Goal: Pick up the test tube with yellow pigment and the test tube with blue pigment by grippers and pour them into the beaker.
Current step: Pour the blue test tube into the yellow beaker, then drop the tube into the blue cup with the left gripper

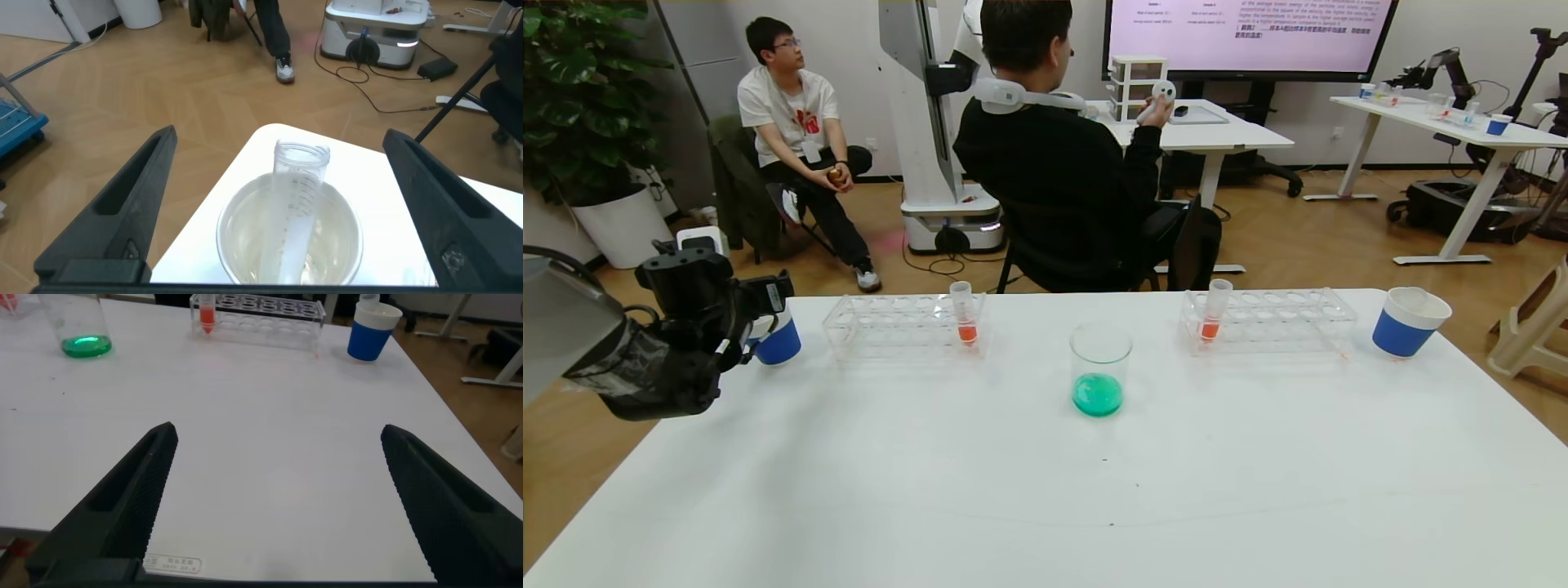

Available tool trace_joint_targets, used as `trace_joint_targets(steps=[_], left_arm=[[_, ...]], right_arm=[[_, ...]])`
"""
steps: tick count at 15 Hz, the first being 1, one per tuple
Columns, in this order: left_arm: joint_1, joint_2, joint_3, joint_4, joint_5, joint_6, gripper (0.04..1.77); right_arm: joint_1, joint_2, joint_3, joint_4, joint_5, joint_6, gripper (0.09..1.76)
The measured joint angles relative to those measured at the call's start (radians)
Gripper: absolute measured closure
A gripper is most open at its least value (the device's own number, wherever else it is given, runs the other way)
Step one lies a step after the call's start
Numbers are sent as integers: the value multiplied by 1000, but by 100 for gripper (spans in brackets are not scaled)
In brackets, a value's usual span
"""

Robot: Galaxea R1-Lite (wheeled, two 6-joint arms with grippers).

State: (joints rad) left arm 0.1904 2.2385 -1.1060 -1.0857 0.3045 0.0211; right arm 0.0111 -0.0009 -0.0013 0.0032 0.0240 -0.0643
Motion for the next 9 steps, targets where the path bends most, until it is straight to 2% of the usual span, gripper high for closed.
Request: trace_joint_targets(steps=[4, 9], left_arm=[[-24, -54, 0, 9, -7, -4, 6], [-210, -205, 36, 59, -21, -6, 6]], right_arm=[[0, 0, 0, 0, 0, 0, 11], [0, 0, 0, 0, 0, 0, 11]])
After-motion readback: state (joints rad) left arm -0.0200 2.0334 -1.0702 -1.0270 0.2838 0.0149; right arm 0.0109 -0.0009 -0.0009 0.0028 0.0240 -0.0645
